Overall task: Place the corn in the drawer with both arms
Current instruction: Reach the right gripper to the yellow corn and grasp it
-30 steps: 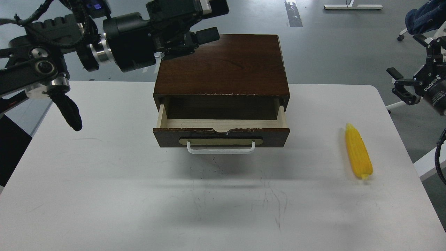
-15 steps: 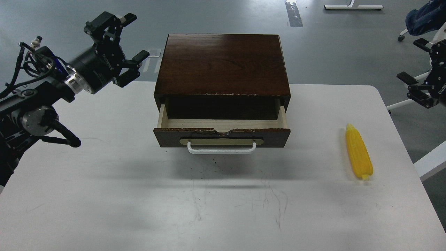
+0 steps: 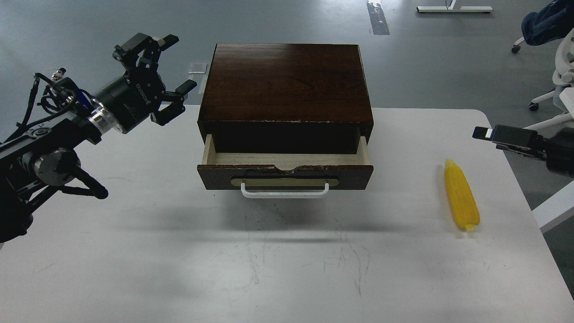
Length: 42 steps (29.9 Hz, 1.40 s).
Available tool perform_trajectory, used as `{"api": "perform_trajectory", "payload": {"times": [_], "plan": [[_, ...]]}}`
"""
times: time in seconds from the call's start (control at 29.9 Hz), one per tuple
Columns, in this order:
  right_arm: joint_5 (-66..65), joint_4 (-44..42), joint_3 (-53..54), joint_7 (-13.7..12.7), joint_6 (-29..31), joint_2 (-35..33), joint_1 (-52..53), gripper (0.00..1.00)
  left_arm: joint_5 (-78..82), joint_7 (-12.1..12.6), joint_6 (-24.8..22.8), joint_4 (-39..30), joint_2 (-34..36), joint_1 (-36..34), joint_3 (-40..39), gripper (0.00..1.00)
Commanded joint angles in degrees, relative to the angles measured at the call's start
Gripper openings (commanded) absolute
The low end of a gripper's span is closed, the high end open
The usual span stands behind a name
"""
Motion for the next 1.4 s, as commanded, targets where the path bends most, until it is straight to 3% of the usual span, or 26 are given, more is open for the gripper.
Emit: {"api": "perform_trajectory", "payload": {"times": [0.0, 0.27, 0.87, 1.27, 1.37], "plan": [[-2.38, -1.87, -3.81, 0.07, -1.72, 0.11, -0.16, 1.0, 0.08, 0.08, 0.01, -0.2, -0.91, 0.02, 0.0, 0.98], [-2.38, -6.79, -8.83, -0.02, -2.77, 5.37, -0.78, 1.0, 0.17, 0.17, 0.01, -0.29, -1.97, -0.07, -0.09, 0.98], [-3.61, -10.84, -11.47, -0.37, -4.0, 8.72, -1.83, 0.97, 0.26, 0.17, -2.98, -0.29, -2.5, -0.07, -0.7, 0.98], [-3.26, -14.8, -11.47, -0.81, -4.27, 12.59, -3.33, 0.89, 0.34, 0.17, -3.25, -0.29, -2.58, 0.01, -0.7, 0.98], [-2.91, -14.89, -11.47, -1.25, -4.35, 13.03, -3.5, 0.83, 0.25, 0.17, -3.25, -0.29, -2.58, 0.02, -0.7, 0.98]]}}
